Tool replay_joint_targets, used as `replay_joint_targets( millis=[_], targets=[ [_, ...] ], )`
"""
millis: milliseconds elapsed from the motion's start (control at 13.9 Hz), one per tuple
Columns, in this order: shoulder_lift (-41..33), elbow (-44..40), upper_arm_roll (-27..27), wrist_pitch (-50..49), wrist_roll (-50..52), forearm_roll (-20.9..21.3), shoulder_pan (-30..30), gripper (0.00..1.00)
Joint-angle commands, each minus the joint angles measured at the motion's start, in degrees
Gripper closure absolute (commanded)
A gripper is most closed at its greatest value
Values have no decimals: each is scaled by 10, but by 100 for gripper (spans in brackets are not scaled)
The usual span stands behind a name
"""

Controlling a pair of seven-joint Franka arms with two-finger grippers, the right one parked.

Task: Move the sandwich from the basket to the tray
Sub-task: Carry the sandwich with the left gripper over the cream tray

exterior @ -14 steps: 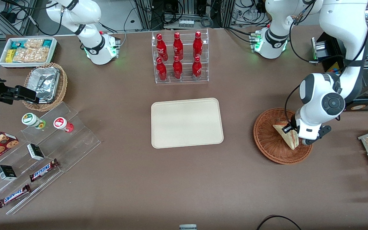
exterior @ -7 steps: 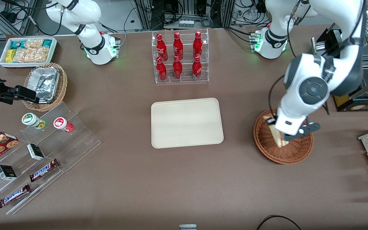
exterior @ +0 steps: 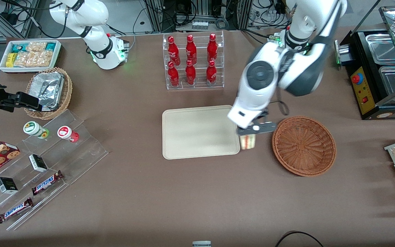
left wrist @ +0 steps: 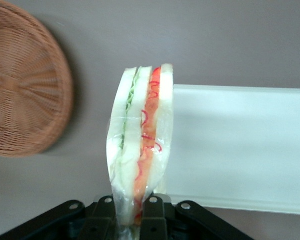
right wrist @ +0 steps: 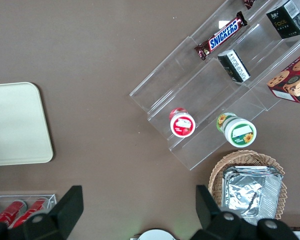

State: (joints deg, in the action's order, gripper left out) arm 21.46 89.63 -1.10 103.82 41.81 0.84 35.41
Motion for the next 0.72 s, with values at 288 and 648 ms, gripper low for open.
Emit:
replay_joint_targets(
  millis=[288, 648],
  targets=[
    [134, -88, 8, 36, 44, -21, 86, 100],
    [179, -83, 7, 83, 63, -38, 105, 100]
  ],
)
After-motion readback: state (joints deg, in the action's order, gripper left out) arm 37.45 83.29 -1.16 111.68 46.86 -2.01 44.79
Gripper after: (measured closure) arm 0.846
